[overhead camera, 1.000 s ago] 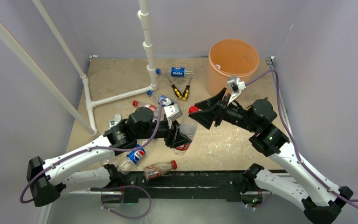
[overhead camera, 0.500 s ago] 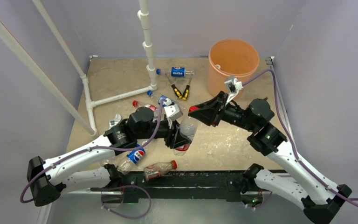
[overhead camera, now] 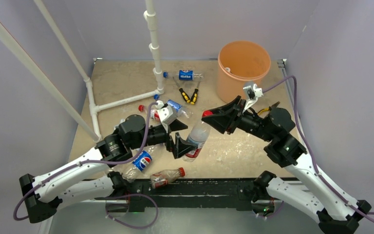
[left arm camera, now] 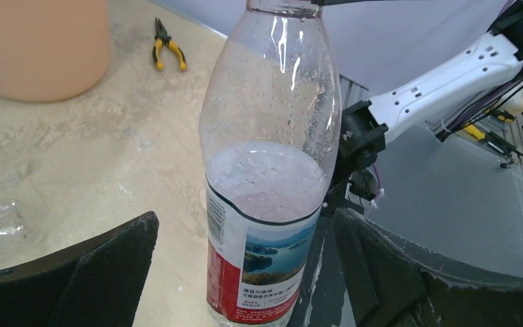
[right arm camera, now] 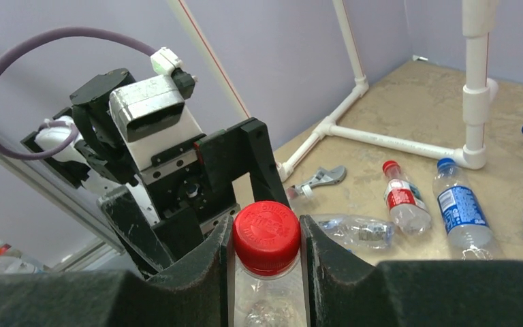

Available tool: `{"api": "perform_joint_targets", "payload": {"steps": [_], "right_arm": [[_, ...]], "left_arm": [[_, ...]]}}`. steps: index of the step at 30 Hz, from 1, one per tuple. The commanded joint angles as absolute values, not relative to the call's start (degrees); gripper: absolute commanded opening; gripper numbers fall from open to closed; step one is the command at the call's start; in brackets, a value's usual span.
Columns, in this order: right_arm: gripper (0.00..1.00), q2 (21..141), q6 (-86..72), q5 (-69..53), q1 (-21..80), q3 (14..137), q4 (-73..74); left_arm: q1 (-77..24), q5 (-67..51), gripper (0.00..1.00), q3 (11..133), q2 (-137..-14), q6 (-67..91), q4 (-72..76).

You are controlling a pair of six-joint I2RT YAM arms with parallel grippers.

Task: Put the plastic bottles in the bin
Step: Place the plastic bottle in the trash bin.

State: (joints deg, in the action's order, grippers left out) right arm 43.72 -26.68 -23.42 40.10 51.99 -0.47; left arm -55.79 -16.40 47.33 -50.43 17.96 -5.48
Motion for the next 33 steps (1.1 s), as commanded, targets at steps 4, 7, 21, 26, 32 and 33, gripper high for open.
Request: {"api": "perform_joint_targets", "payload": {"steps": [4,7,21,26,32,33], "right_arm": [[0.0,37.0,-27.2,-17.4,40.2,49.8,-6.4],[0.0,33.0,-27.4,-13.8,40.2,48.6,-8.8],[0.0,24.9,-26.1,-3.7,40.1,47.3,-9.4],[0.0,25.0,-25.5,4.0,40.2,46.7,-14.7],[0.0,33.2,-22.6,15.6,40.1,52.5,-17.9],[0.0,34.0,-21.8,17.6,40.1,53.0,-19.7]], "left_arm": [[-55.9,-13.6,0.99,46.2,-47.1,18.9,-1.0],[-55.9,-11.8,0.99,45.3,-44.2,19.3,1.8],[-55.9,-4.5,0.99,41.2,-34.3,20.4,12.3],[-55.9,-3.7,0.99,40.6,-35.1,21.1,13.1],[-55.9,-4.5,0.98,39.0,-34.4,22.6,14.3],[-55.9,-4.7,0.98,38.9,-34.1,22.7,14.0]]}}
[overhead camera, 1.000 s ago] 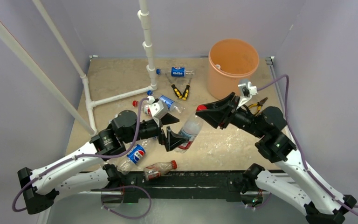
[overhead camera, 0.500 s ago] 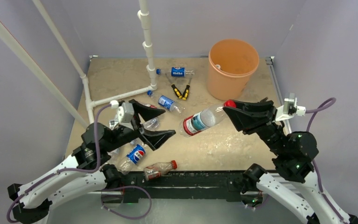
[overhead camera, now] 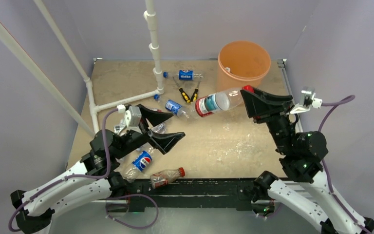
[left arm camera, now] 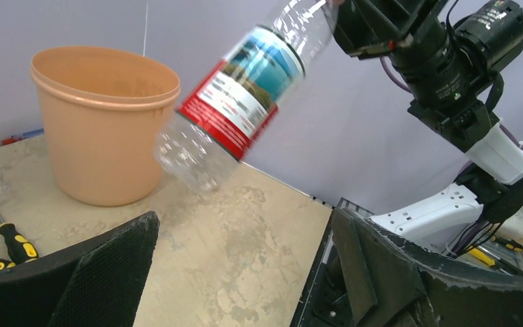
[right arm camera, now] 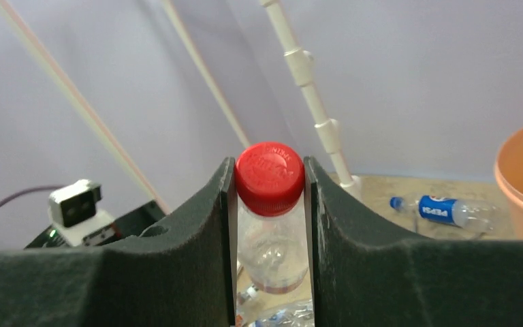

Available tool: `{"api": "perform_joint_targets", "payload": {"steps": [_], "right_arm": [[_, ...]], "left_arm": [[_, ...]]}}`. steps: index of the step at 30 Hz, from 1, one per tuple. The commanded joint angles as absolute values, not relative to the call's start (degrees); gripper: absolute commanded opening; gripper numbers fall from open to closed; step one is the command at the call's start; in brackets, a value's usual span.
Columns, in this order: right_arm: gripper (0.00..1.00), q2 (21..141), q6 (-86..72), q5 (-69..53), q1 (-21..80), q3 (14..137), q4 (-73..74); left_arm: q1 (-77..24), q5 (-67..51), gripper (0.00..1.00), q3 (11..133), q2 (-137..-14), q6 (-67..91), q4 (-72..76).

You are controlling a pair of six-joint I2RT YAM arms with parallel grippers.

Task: Put the plastic bottles in the bin
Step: Place the plastic bottle in the trash bin.

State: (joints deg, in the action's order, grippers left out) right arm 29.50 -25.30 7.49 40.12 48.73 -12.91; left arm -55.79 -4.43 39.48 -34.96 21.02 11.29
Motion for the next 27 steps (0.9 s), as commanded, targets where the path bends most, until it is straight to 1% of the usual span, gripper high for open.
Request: {"api": "perform_joint_targets", "payload": {"steps": [1,4,6,10,16,22,27], "right_arm": [[0.0,34.8,-20.7,18.9,40.1,53.3,-22.1],[0.0,36.6,-18.0,21.6,40.1,53.8,-30.0],[0.0,38.3,-16.5,22.7,40.1,55.2,-32.5],[0.0,40.7,-15.6,23.4,40.1,58.6,-32.0],[0.0,39.2,-13.7,26.9,40.1,57.7,-32.6],[0.0,39.8,-5.1,38.4,40.1,55.9,-39.6],[0.0,47.7,5.6,45.7,40.1,60.0,-45.3]], "left_arm": [[-55.9,-4.7,0.98,38.9,-33.8,22.7,13.8],[-55.9,-4.7,0.97,39.1,-32.7,22.4,12.9],[-55.9,-4.7,0.97,39.0,-32.0,22.1,12.4],[-55.9,-4.1,0.97,38.4,-31.4,21.8,12.7],[-55.9,-2.4,0.97,37.9,-32.8,21.5,14.7],[-55.9,-0.2,0.97,37.8,-33.0,22.6,16.0],[-55.9,1.1,0.97,37.3,-31.2,23.8,14.4]]}}
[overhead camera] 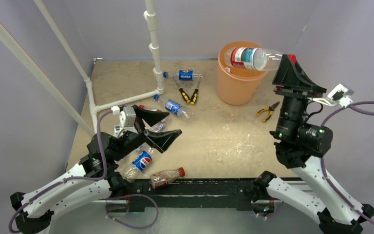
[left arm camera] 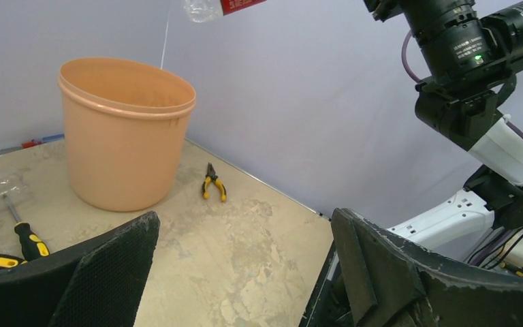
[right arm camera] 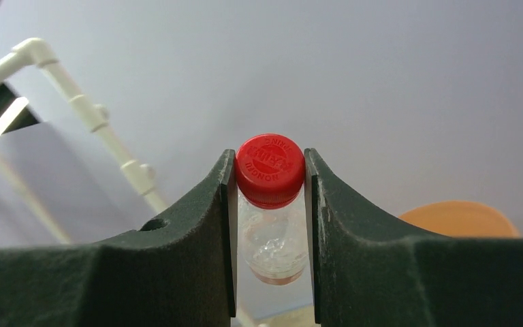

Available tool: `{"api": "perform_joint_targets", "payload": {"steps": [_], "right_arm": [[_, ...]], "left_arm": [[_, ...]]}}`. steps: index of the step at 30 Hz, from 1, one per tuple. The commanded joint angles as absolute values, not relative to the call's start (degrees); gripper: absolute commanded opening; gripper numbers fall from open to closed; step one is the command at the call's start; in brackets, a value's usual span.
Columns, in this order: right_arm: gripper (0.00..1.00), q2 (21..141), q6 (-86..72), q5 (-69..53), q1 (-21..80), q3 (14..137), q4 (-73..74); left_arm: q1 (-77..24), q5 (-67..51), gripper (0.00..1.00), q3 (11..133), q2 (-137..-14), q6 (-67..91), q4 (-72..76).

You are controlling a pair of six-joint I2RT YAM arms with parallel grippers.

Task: Put the plastic bottles in the bin
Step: Place the plastic bottle in the trash bin.

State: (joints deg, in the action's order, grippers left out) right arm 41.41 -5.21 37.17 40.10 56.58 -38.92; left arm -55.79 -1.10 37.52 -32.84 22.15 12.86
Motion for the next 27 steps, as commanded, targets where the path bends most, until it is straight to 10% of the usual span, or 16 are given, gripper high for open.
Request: {"api": "perform_joint_targets", "payload": {"steps": [1,27], "right_arm": [[0.0,49.7,8.1,47.0,40.1,61.2,-46.4],[0.0,81.7,-3.7,41.8,17.7,75.1,-24.0]], "left_arm": [[-55.9,1.7,0.97,37.3,-30.8,24.0,13.7],[-55.9,5.0,0.96,37.4,-26.6,25.6,3.0]]}}
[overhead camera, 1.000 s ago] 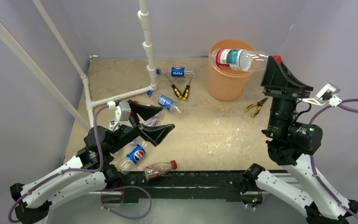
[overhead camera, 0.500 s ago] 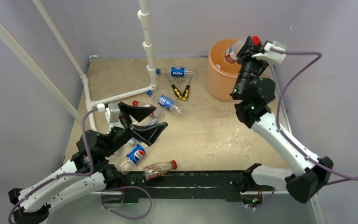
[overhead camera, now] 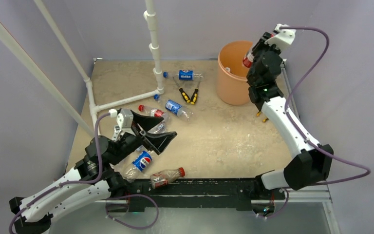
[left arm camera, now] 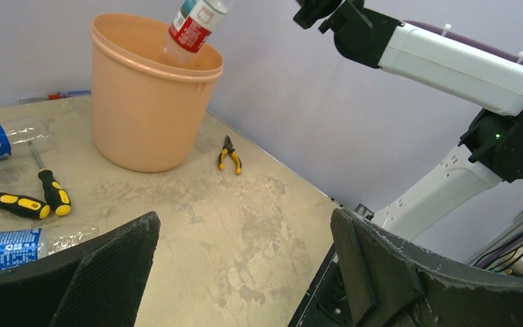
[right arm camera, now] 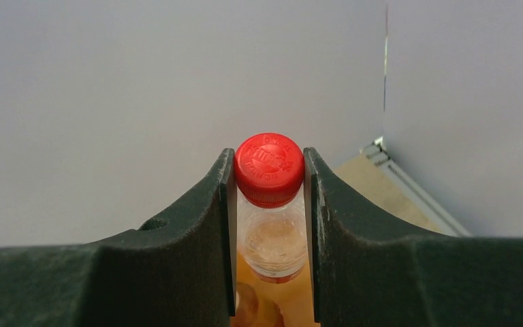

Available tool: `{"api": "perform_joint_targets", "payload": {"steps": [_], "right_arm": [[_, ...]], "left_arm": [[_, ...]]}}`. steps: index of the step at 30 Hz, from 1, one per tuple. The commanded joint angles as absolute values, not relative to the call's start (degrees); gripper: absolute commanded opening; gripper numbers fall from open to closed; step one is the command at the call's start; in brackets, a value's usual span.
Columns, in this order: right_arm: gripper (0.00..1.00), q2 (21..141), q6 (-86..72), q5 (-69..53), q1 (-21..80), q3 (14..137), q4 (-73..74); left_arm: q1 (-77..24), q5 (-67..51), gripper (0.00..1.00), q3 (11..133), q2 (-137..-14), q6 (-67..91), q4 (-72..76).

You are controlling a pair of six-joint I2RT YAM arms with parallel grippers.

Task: Put the plastic bottles in the bin
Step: Place the plastic bottle in the trash bin.

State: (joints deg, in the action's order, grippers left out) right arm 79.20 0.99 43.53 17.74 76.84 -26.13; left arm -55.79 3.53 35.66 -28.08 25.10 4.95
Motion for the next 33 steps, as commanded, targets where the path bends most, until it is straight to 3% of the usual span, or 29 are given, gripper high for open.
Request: {"api": "perform_joint_targets", "payload": {"steps": [1,29,33], "right_arm": [[0.0,82.4,-4.1,41.8,17.5,74.8,-23.9],[0.0,97.0,-12.7,32.8,15.7,76.6,-12.1],[0.28,97.3,-13.4,29.8,15.1,77.4,-10.7]], "left_arm": [[-55.8,5.2,0.96,37.4,-26.3,25.5,2.6],[-55.8,5.2,0.96,36.4,-29.0,26.6,1.1],[-55.9,5.8,0.96,35.9,-27.6,26.8,0.6]]}}
